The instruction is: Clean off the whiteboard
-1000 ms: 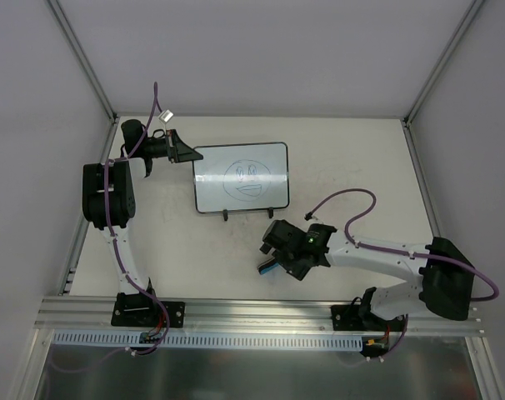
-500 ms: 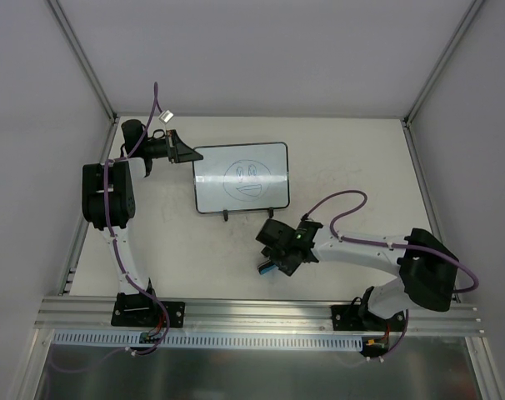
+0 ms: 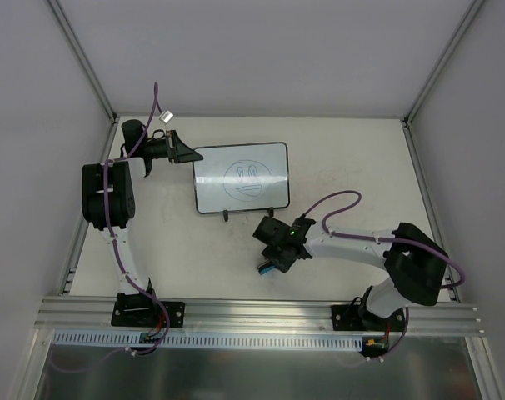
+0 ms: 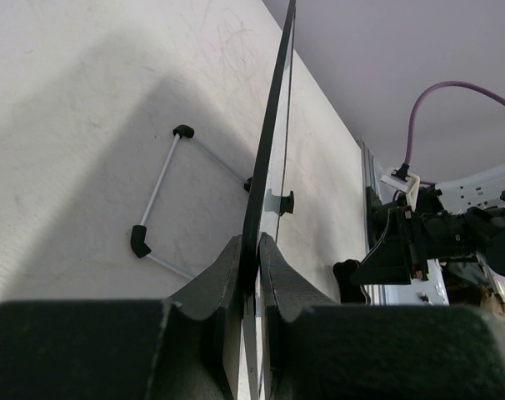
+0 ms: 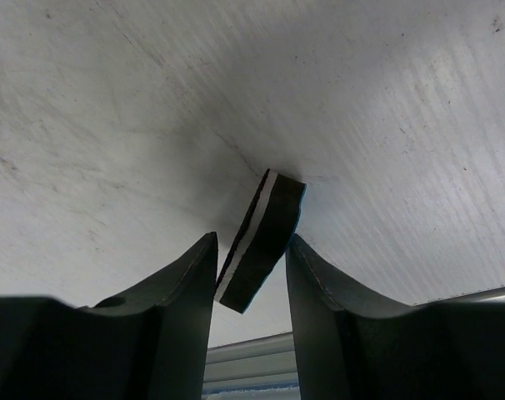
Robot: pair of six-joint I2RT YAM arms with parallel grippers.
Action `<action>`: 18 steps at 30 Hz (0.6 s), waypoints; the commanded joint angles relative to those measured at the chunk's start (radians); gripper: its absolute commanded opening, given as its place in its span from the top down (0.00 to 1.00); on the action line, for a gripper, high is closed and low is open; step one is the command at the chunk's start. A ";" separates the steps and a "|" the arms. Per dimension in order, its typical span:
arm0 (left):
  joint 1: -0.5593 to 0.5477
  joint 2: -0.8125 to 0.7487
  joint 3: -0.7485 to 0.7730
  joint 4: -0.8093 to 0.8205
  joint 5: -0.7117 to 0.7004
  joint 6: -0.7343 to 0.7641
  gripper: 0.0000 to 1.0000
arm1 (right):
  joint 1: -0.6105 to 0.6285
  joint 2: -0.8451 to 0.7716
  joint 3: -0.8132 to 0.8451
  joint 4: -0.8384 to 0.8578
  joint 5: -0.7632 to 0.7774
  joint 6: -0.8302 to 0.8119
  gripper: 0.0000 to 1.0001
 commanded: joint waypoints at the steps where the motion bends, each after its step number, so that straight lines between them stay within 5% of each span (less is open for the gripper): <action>1: -0.020 -0.045 0.024 0.007 -0.016 0.092 1.00 | -0.004 0.011 0.042 -0.007 0.000 0.016 0.60; 7: -0.020 -0.046 0.024 0.001 -0.019 0.097 1.00 | -0.006 0.011 0.042 -0.005 -0.003 0.005 0.82; 18: -0.020 -0.054 0.022 -0.015 -0.021 0.112 1.00 | 0.019 0.063 0.176 -0.114 0.032 -0.142 1.00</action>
